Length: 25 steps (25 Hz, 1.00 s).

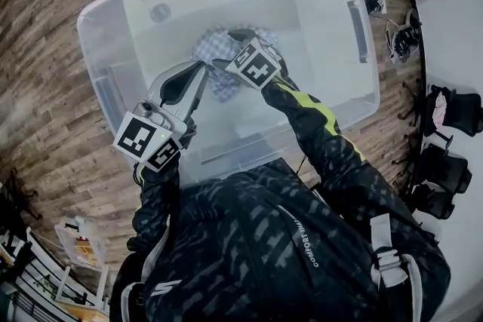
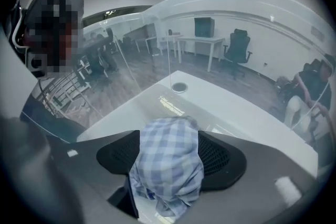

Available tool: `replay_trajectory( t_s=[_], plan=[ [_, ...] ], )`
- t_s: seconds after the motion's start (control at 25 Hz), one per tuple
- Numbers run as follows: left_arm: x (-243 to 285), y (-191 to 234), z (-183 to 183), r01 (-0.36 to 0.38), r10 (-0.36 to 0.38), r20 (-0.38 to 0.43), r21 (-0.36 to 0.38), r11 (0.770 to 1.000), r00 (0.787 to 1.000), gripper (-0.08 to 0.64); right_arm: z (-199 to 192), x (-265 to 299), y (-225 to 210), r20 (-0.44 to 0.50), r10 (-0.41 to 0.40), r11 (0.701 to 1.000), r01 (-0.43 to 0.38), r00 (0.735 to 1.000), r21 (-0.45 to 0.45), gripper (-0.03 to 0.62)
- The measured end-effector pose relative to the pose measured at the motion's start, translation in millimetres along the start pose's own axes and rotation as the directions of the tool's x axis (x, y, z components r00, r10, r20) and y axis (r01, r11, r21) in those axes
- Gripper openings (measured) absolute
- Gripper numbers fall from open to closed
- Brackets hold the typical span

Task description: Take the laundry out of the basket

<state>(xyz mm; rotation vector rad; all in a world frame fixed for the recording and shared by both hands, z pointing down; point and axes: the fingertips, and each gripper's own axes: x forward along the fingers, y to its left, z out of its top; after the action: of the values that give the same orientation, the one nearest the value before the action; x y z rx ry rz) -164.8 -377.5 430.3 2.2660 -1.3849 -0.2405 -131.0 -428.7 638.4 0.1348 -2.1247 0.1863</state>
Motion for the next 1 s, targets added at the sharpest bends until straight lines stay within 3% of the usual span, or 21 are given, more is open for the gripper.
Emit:
replay_trajectory(
  t_s=[0.52, 1.0],
  plan=[
    [-2, -4, -3, -0.001, 0.001, -0.008, 0.0, 1.0, 1.0, 0.012, -29, 24, -8, -0.115, -0.022, 0.996, 0.011, 0.993, -0.091, 0.411],
    [-3, -4, -3, -0.005, 0.005, -0.008, -0.004, 1.0, 1.0, 0.012, -53, 48, -8, -0.224, 0.025, 0.997, -0.04, 0.974, -0.063, 0.434]
  ],
)
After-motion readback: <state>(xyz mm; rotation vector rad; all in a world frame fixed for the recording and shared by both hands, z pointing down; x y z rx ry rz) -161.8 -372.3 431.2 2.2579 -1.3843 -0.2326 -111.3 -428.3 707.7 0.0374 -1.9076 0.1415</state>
